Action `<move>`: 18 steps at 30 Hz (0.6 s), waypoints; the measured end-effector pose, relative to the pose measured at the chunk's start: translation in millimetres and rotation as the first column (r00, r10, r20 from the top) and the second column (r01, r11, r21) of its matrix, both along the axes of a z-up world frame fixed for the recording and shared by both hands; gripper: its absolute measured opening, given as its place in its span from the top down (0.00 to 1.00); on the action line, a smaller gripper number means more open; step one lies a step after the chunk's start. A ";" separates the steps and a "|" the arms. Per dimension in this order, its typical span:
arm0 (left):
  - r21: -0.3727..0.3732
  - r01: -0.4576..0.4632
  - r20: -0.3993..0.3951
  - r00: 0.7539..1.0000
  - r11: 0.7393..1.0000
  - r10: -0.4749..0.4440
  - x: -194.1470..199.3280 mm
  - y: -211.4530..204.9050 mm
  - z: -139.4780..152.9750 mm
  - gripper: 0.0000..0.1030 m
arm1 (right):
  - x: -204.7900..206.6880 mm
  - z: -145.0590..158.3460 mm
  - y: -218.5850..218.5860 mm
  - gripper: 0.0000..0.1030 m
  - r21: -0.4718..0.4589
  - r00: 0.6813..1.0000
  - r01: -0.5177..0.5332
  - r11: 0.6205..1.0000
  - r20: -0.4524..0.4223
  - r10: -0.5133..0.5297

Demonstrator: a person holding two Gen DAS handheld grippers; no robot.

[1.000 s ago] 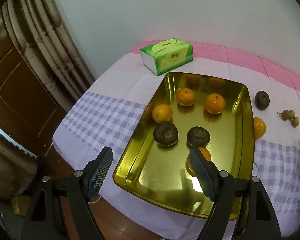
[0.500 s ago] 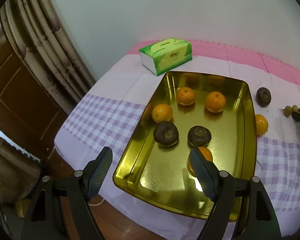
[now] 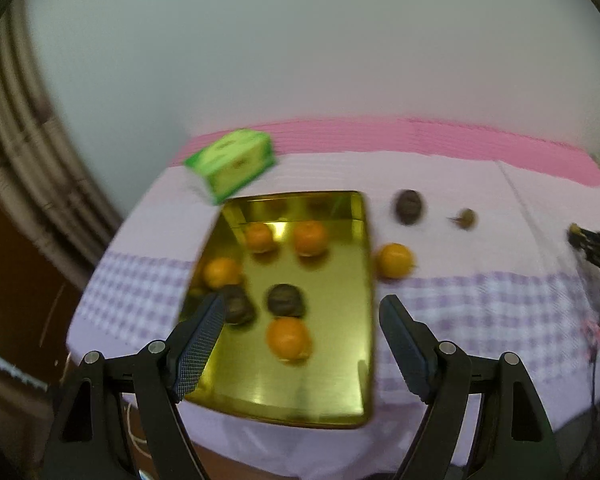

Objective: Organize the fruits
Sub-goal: 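Grasp two small olive-green fruits together with the right gripper, then hold the green fruits in the right gripper while the left gripper grasps a dark brown fruit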

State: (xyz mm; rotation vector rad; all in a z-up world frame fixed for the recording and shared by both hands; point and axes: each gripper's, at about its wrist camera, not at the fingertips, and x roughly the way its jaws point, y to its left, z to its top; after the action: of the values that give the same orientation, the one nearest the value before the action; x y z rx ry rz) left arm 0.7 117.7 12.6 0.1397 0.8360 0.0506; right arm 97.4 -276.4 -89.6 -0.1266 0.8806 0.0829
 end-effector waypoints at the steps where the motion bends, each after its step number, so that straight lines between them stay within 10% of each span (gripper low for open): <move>1: 0.015 0.028 0.001 1.000 0.999 -0.028 0.3 -7.2 0.7 0.23 | -2.2 -0.5 -4.8 0.78 0.009 1.000 0.008 1.000 0.007 -0.008; 8: 0.055 0.292 -0.011 0.956 0.955 -0.292 14.5 -51.3 5.9 0.23 | -1.8 -2.3 -11.1 0.77 0.050 0.999 0.033 0.998 0.018 -0.034; 15: 0.119 0.614 -0.120 0.789 0.780 -0.603 43.2 -85.5 5.0 0.23 | 2.1 0.5 -11.9 0.77 0.067 0.999 0.032 0.997 0.015 -0.033; 18: 0.107 0.652 -0.158 0.756 0.750 -0.635 61.3 -90.4 5.2 0.23 | 1.6 0.1 -12.5 0.77 0.074 0.999 0.033 0.997 0.015 -0.034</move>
State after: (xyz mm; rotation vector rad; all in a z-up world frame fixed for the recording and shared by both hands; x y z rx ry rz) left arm 61.9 27.3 17.7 0.5836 0.8574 -0.5586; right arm 99.0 -288.9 -89.5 -0.0438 0.8618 0.0826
